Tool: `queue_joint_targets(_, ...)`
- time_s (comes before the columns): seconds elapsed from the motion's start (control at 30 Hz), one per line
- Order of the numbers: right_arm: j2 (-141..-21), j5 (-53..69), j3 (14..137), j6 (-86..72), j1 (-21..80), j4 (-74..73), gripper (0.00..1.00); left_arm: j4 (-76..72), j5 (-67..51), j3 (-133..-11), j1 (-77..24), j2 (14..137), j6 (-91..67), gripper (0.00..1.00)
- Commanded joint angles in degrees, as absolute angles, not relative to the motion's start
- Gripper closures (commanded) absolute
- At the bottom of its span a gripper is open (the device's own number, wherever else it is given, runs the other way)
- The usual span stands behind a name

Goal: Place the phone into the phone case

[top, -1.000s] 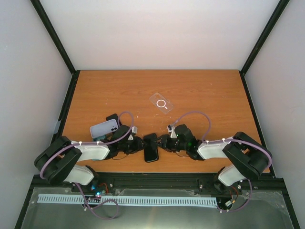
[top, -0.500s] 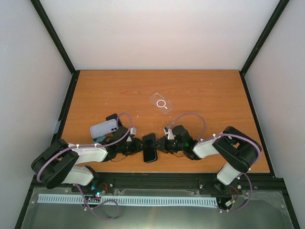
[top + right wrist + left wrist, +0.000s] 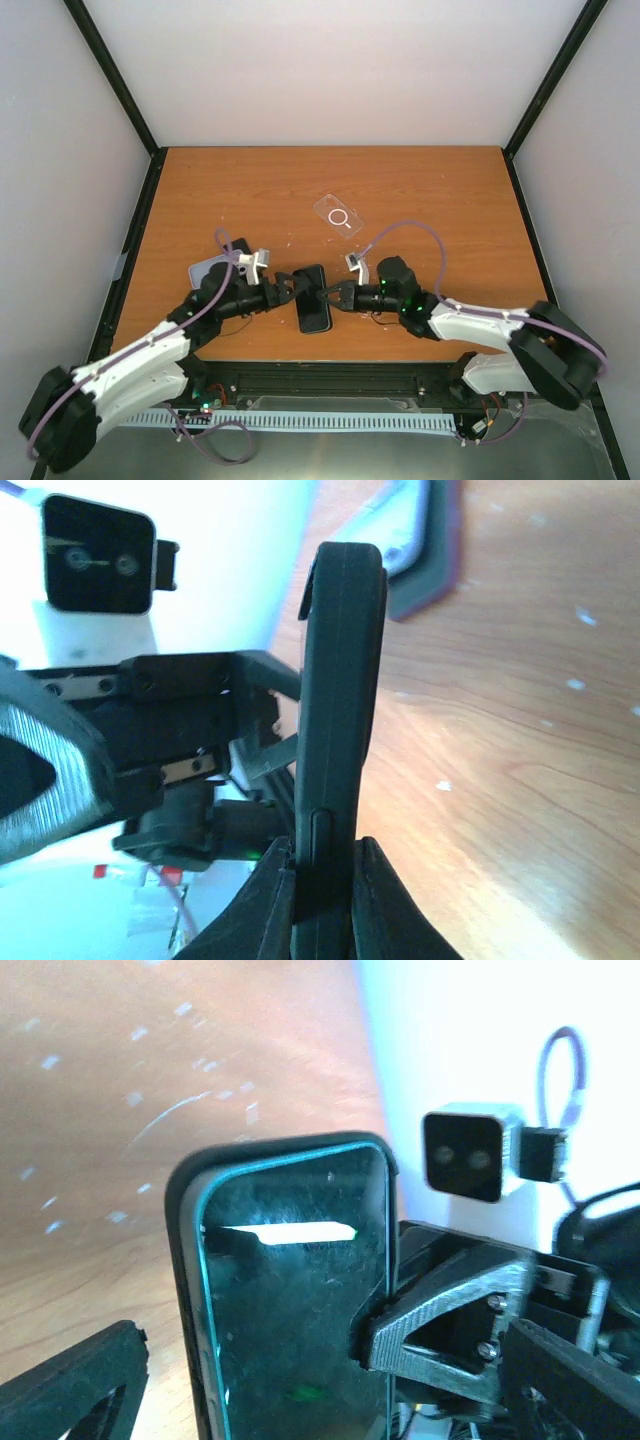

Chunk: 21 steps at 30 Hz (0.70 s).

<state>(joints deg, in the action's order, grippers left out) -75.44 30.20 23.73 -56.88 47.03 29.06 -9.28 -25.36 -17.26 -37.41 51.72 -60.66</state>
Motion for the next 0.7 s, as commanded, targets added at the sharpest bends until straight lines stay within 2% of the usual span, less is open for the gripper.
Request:
queue_joint_targets(0.0,-66.15,35.49,25.14,-51.68,47.46,28.55,0.95,-5.32,-28.65,-19.28,-36.13,40.30,-57.81,0.02)
queue_joint_targets(0.17,-58.33,40.00,25.56,-52.68,47.46,28.80,0.94,-6.56,-32.34,-21.46,-35.99,32.64,-57.29,0.01)
queue_joint_targets(0.3,-58.45,45.61,26.29,-57.17,47.52,34.22,0.94,-18.97,-37.72,-18.04,-36.03,30.59,-63.22,0.05)
queue_joint_targets(0.4,-59.05,47.71,25.34,-61.66,47.55,40.95,0.94,-28.25,-39.16,-14.76,-36.04,30.26,-67.58,0.19)
queue_joint_targets(0.53,-58.50,48.07,25.09,-62.91,47.62,42.01,0.94,-34.44,-38.60,-11.78,-36.04,30.02,-70.56,0.46)
queue_joint_targets(0.67,-57.76,48.40,24.69,-62.98,47.72,41.96,0.94,-36.32,-38.44,-11.13,-36.03,30.85,-70.96,0.57)
